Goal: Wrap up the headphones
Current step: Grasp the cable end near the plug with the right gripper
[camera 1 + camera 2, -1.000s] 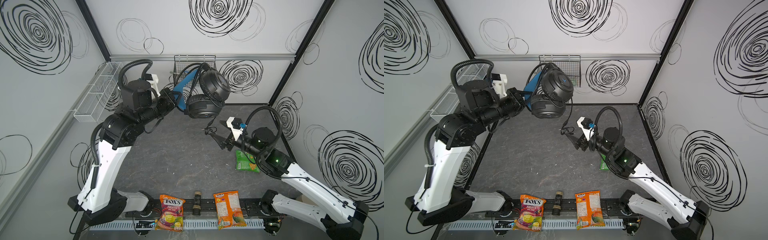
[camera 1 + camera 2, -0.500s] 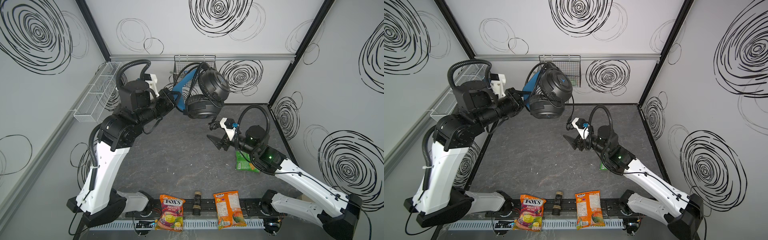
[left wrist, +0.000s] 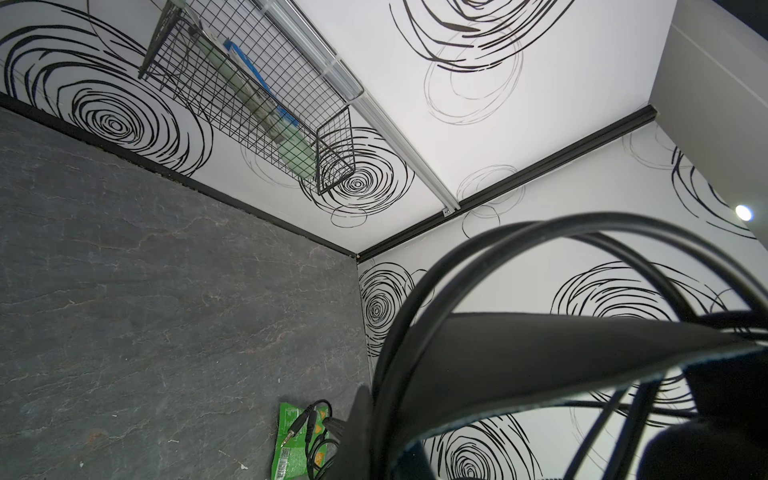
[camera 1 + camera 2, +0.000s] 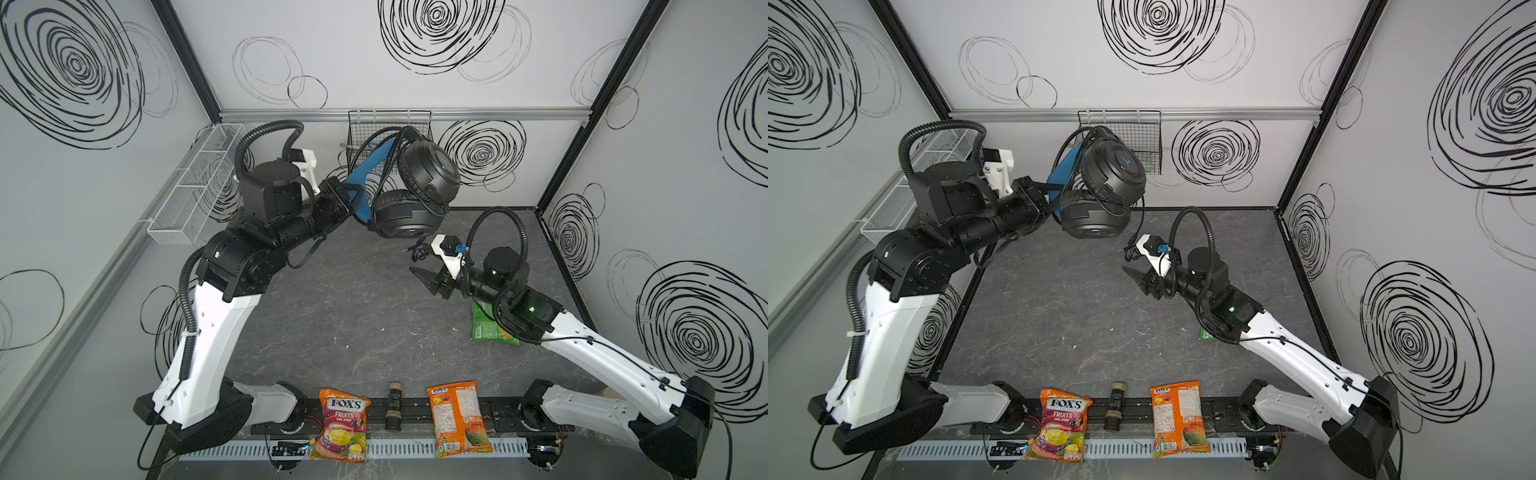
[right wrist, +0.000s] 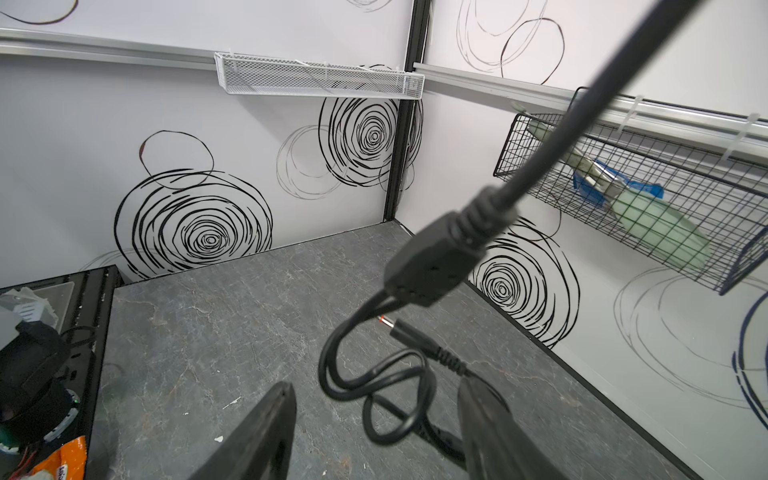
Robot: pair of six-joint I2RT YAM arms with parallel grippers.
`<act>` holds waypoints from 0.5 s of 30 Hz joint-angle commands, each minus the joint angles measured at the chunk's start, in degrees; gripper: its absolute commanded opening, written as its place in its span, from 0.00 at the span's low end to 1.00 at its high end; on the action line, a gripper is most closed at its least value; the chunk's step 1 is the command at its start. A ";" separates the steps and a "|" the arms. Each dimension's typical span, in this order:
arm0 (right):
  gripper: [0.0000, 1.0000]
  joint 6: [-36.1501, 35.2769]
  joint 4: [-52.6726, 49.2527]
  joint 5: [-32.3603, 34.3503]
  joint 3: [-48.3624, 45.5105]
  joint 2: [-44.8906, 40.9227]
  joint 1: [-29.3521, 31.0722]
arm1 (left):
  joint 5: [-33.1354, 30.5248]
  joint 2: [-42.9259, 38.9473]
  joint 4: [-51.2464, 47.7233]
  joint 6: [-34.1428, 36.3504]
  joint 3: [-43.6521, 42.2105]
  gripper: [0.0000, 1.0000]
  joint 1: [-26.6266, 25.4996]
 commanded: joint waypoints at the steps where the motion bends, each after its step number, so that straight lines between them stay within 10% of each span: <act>1: 0.65 -0.53 2.40 -0.30 2.32 0.07 0.61 | 1.09 -1.76 7.98 -2.46 0.15 0.00 -0.23; 15: 0.40 -0.99 2.37 1.09 3.23 1.66 1.21 | 1.51 -2.23 9.67 -3.21 -1.21 0.00 -0.23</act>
